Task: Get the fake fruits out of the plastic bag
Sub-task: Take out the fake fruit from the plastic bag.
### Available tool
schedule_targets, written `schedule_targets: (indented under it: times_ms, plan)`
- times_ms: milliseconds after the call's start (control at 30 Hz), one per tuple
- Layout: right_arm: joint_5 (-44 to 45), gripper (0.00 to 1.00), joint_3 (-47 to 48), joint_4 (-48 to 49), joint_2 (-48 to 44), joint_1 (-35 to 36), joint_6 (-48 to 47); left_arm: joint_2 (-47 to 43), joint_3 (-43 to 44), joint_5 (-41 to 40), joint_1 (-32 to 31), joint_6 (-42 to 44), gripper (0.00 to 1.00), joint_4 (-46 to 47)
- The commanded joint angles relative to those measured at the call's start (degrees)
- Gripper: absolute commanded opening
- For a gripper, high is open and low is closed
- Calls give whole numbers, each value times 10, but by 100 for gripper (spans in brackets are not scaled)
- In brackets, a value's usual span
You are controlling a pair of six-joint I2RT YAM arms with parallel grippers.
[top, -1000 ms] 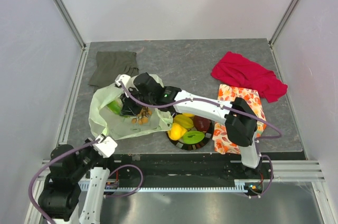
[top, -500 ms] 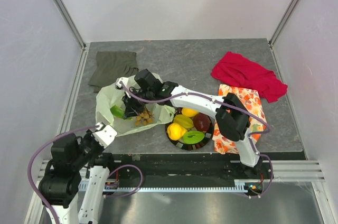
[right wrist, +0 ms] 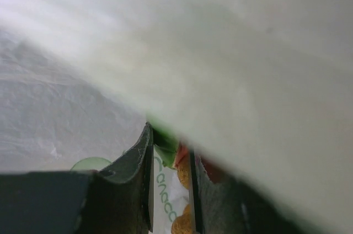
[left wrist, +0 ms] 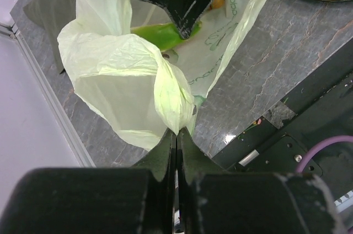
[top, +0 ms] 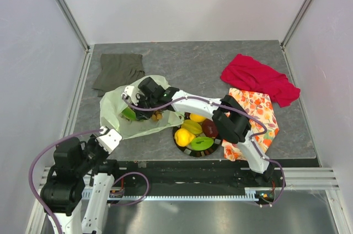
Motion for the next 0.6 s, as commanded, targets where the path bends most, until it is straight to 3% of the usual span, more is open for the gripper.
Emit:
schedule_targets:
  times_ms: [0, 133, 267, 567]
  plan:
    - [1, 17, 16, -5, -100, -3, -45, 10, 1, 9, 0, -22, 2, 24]
    - [-41, 20, -65, -30, -214, -4, -111, 8, -15, 10, 0, -39, 2, 57]
    - [-56, 20, -135, -137, -300, -4, -198, 21, -26, 9, 0, -80, 2, 103]
    - [10, 19, -292, -318, -476, -4, -385, 49, -68, 9, 0, -124, 2, 192]
